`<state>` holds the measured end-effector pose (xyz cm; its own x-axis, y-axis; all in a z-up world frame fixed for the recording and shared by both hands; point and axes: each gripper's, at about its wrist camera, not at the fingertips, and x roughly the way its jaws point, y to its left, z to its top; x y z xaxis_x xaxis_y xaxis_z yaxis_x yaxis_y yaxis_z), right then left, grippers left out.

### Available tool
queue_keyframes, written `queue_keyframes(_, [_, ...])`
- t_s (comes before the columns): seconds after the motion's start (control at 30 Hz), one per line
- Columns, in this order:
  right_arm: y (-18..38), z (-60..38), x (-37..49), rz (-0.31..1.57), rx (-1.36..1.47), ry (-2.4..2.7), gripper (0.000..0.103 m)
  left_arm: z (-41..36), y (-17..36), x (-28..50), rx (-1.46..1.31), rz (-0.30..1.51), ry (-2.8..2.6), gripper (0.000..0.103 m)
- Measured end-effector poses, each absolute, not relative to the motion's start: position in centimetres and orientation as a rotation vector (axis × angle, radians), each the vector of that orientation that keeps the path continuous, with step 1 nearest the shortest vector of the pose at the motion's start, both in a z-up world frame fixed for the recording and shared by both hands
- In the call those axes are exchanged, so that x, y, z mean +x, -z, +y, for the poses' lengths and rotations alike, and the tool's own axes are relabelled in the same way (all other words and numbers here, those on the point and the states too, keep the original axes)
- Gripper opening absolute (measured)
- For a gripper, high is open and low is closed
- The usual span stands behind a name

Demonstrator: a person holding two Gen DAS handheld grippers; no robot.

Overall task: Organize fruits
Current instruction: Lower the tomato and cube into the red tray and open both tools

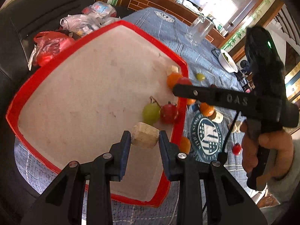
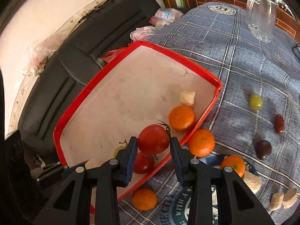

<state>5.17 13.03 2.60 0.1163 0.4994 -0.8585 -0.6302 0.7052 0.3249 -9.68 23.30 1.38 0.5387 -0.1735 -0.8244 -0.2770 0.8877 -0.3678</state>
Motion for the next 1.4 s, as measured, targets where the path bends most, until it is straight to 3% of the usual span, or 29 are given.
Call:
queue_keyframes(1.03, [-0.1,16.0,5.6,1.224,-0.200,-0.829,0.038,22.1,-0.3,-9.7,-0.393,1.053,-0.034,0.028])
queue_keyframes(1.4, [-2.1,14.7,4.7,1.189,-0.171,-0.852,0.045,22.4,-0.4,-9.7,-0.394,1.050,-0.081,0.028])
